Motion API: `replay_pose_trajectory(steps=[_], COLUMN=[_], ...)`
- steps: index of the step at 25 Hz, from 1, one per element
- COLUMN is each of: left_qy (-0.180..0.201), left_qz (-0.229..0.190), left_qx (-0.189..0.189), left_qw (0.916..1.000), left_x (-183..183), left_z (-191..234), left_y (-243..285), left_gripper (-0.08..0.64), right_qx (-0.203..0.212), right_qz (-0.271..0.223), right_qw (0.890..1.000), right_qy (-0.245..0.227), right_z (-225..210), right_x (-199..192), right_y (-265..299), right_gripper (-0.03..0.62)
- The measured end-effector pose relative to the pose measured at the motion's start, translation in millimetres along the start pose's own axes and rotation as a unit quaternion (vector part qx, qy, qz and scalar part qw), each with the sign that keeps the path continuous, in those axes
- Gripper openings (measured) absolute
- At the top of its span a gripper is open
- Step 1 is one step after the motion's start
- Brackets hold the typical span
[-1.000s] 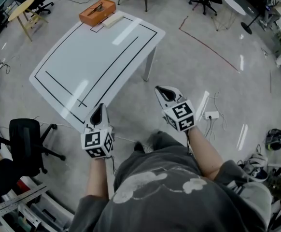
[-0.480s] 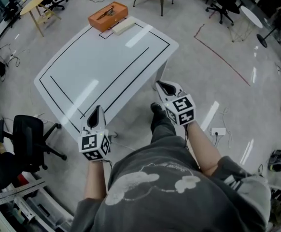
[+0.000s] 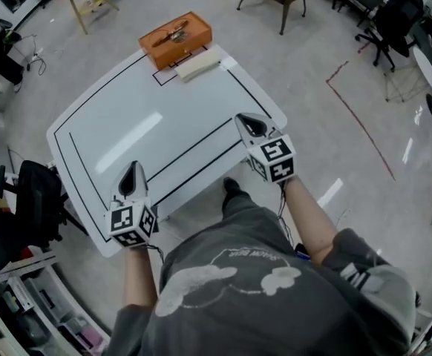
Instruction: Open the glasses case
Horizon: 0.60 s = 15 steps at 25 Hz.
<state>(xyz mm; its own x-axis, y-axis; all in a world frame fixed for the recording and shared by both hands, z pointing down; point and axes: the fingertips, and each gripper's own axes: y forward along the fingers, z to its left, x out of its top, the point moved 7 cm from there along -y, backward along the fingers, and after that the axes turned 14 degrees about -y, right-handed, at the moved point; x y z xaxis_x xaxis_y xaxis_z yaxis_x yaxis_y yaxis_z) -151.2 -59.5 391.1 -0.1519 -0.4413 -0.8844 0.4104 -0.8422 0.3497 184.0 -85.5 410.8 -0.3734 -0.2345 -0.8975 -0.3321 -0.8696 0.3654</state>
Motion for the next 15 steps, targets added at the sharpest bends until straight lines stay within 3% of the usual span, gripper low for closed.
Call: replay_pose_trajectory(steps=[6, 15], left_qy=[-0.016, -0.008], left_qz=[-0.002, 0.012], left_qx=[0.033, 0.048], left_qw=[0.9993, 0.9987], left_x=[14.5, 27.0], left_z=[-33.4, -71.6], left_y=[72.2, 172.5], left_gripper=[0.002, 0.002], right_qx=[0.051, 0.097], right_qz=[0.002, 0.017], right_qw=[0.998, 0.992], right_qy=[-0.025, -0.078], right_z=[-71.4, -129.3], right_x=[0.4, -1.8], right_y=[61.9, 139.4], right_gripper=[0.000, 0.000])
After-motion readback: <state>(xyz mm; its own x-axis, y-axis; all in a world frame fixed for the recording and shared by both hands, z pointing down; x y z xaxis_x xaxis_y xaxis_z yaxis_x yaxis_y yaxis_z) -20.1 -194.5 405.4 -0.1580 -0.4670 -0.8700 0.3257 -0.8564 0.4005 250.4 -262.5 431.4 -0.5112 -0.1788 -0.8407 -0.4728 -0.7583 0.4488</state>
